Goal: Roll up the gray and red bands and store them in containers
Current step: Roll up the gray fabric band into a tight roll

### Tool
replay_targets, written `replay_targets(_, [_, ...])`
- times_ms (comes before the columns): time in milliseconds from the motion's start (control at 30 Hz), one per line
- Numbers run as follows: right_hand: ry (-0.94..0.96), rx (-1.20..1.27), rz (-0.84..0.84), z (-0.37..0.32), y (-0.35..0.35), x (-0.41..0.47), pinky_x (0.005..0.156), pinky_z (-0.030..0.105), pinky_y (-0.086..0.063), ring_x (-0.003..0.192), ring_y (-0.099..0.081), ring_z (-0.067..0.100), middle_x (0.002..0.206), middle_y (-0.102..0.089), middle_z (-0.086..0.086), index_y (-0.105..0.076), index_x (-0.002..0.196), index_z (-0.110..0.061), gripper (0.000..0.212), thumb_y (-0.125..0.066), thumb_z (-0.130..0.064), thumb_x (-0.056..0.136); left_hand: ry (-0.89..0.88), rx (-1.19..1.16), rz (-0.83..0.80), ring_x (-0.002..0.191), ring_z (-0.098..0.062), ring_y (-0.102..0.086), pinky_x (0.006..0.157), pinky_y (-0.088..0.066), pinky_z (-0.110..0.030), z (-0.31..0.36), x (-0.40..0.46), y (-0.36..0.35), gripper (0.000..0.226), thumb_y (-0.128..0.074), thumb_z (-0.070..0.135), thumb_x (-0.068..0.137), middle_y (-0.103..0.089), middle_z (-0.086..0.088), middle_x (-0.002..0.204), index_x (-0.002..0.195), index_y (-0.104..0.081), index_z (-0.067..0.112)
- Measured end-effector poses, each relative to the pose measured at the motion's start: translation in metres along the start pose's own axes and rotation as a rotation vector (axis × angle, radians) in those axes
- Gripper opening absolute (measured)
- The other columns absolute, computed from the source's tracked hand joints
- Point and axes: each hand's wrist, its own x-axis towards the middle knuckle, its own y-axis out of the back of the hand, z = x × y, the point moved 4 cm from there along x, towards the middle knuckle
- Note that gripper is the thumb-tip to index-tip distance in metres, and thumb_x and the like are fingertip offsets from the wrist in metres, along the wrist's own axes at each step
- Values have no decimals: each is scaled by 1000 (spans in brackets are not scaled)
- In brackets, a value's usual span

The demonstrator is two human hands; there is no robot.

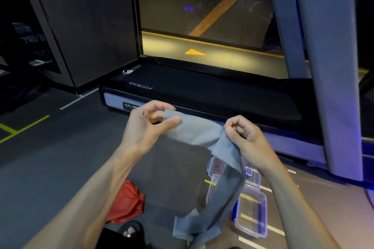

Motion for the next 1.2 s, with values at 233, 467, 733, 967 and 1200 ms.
replay_targets(233, [1,134,-105,-1,-13,-4,98,34,-47,112,-65,6,141,-56,-16,-65,92,-24,13,-61,-16,102,-90,73,-174,72,-22,-64,70,-51,-30,18,-5,-13,22,-85,18,74,-76,-11,77,91,-73,11])
replay_targets(467, [189,316,-199,-41,-53,-9,105,32,-45,127,-58,18,134,-64,10,-59,99,-4,7,-57,-10,98,-31,78,-254,68,-21,-66,69,-49,-37,11,-6,-22,29,-91,36,70,-76,-10,75,87,-74,18])
replay_targets(733, [205,217,-129,-43,-54,-8,80,28,-45,84,-55,18,92,-63,4,-63,98,-2,5,-62,-7,97,110,0,-297,80,-25,-65,74,-51,-32,14,-9,-21,29,-80,17,75,-76,-23,89,100,-72,4])
replay_targets(967, [236,181,-52,-47,-48,-10,79,30,-50,86,-60,16,94,-64,6,-66,93,-9,2,-64,-9,94,199,-78,-386,91,-33,-66,83,-53,-37,12,-10,-18,26,-66,5,91,-71,-32,101,114,-66,-5])
replay_targets(1200, [279,132,-27,-50,-47,-12,83,47,-50,91,-62,29,97,-64,9,-67,95,-6,6,-65,0,95,222,-13,-333,79,-21,-72,75,-58,-28,11,-9,-18,23,-77,7,80,-78,-17,87,98,-70,-5])
